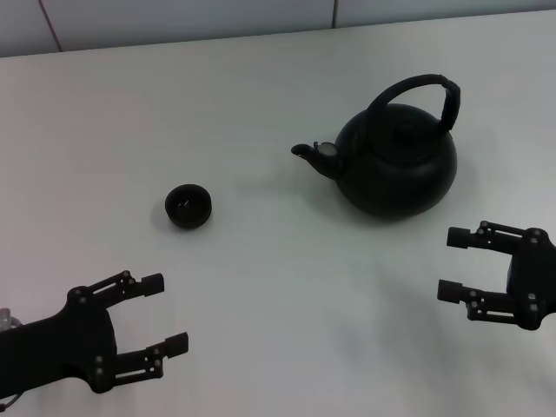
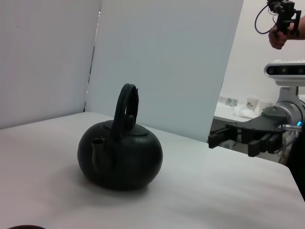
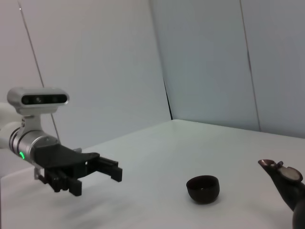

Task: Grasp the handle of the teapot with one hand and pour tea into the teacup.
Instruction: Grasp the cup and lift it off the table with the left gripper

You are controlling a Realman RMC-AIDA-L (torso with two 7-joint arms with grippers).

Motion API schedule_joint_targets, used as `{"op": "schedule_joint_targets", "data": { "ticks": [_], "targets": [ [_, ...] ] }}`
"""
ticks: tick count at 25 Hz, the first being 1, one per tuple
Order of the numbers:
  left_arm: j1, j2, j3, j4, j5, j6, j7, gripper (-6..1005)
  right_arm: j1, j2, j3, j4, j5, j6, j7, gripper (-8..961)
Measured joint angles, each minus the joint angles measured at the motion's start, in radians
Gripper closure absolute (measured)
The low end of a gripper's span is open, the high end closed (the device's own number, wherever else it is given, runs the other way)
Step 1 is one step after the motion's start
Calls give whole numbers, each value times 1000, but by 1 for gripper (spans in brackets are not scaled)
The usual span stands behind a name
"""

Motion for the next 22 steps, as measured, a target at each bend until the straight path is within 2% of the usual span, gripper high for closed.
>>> {"op": "schedule_joint_targets", "data": {
  "ticks": [6, 12, 22],
  "targets": [
    [-9, 2, 3, 39, 0, 1, -60, 157, 3, 1, 0, 0, -10, 0, -2, 199],
    [-28, 15, 6, 60, 13, 4, -113, 158, 5, 0, 0, 1, -16, 0, -2, 199],
    [-37, 3, 2, 62, 48, -1, -119, 158, 6, 1, 0, 0, -16, 0, -2, 200]
  ]
}}
